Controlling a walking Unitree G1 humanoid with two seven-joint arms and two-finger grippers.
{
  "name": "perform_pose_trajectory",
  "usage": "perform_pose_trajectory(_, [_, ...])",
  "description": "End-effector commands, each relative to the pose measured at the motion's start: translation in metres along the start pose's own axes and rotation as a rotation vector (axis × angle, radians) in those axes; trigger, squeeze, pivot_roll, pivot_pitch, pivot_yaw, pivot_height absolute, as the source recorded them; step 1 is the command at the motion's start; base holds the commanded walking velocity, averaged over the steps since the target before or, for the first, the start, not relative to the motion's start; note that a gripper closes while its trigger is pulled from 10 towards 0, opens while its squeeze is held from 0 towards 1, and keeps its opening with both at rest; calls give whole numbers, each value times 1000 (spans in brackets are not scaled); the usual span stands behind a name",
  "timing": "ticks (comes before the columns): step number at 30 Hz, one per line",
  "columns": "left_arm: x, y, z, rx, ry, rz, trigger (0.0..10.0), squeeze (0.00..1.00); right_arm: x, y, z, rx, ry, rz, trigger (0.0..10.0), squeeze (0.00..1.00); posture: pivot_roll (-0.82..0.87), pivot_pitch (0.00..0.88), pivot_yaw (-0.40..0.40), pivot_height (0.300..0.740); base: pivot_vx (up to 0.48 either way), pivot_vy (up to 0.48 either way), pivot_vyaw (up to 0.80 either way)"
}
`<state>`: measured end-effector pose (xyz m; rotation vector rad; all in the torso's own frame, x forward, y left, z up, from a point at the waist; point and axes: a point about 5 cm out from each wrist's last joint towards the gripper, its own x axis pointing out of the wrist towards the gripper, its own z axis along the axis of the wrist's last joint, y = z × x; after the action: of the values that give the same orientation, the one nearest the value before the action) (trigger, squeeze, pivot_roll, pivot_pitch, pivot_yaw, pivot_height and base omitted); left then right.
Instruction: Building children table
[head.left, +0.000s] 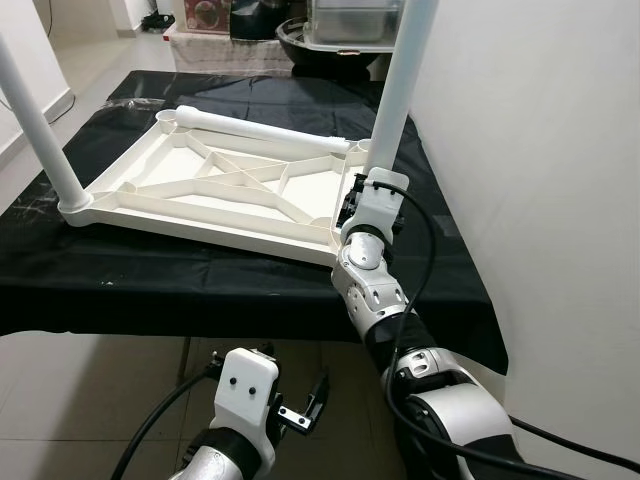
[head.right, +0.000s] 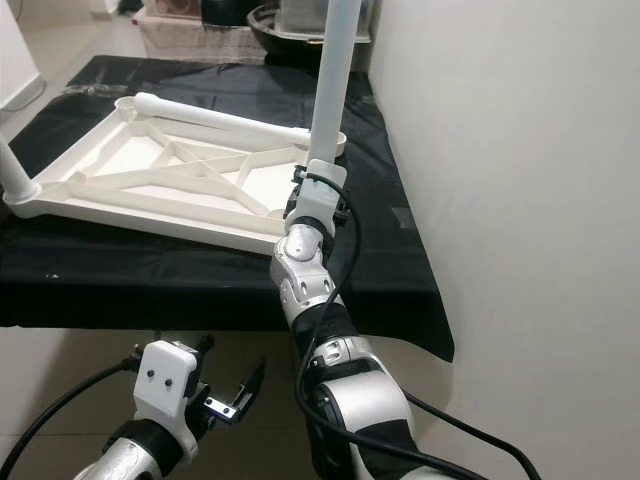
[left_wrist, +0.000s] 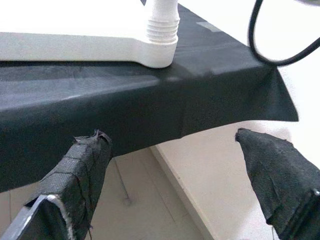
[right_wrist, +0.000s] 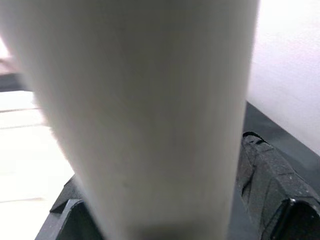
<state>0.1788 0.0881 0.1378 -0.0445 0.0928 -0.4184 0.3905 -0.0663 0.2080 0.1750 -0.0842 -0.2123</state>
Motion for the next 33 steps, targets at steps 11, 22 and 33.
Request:
perform_pose_trajectory(11, [0,1,-3,11,7,1,10000,0,20,-21,28,21,-99,574,10000,0,110,86,-64,740,0,0,0])
perform_pose_trajectory(22, [1,0,-3,15,1,5,10000,0,25,-19,40,6,-18,902,10000,0,120,90,-73,740,0,0,0])
perform_pose_trajectory(33, [0,0,-2,18,-1,4,10000,0,10,-13,30,46,185,1337,10000,0,130,91,-77,740,0,0,0])
